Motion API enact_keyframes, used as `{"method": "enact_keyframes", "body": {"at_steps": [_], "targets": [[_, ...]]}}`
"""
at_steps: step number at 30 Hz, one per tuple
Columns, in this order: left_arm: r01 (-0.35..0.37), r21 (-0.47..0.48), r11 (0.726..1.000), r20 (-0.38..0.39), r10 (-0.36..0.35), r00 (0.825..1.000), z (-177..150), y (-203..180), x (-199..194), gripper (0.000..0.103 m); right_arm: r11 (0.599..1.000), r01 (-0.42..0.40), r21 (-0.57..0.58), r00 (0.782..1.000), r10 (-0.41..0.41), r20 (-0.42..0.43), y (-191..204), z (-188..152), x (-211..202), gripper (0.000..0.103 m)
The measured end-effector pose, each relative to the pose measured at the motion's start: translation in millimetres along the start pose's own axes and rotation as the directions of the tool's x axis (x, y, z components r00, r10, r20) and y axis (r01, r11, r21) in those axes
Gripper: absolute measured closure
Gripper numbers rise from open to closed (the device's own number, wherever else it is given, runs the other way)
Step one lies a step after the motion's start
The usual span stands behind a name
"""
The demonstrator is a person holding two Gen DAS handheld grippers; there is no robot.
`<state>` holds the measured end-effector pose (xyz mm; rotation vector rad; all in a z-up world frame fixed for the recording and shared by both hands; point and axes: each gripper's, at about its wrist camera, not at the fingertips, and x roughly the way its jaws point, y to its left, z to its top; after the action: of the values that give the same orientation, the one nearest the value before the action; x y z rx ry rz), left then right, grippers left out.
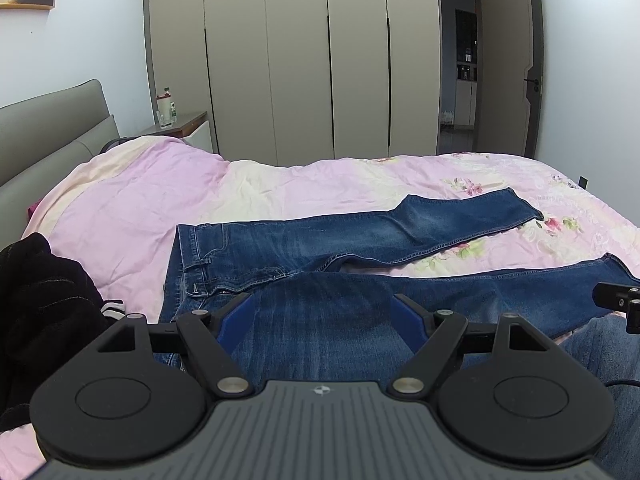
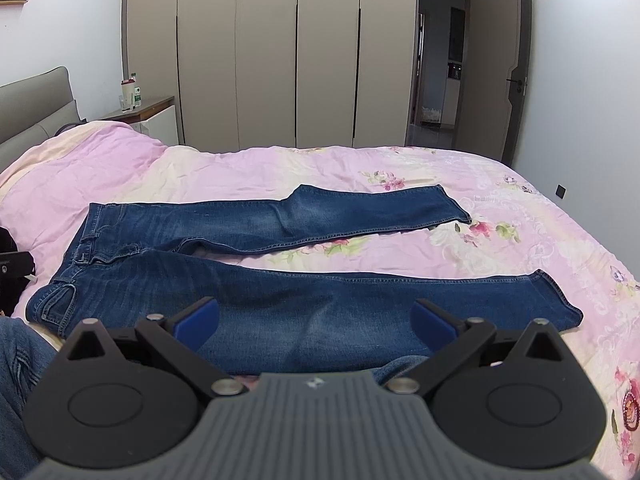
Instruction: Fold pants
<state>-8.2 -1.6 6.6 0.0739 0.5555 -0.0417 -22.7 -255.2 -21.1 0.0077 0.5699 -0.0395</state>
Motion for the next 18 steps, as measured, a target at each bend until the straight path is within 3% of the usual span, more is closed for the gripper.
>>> {"method": "enact_keyframes", "body": {"at_steps": [18], "targets": [[-0.001, 0.007, 1.000, -0.018, 0.001, 1.000, -2.5, -1.6, 5.4, 0.012, 1.000, 0.003, 0.006, 1.000, -0.002, -0.027, -2.2, -1.6, 7.7, 0.005]]}}
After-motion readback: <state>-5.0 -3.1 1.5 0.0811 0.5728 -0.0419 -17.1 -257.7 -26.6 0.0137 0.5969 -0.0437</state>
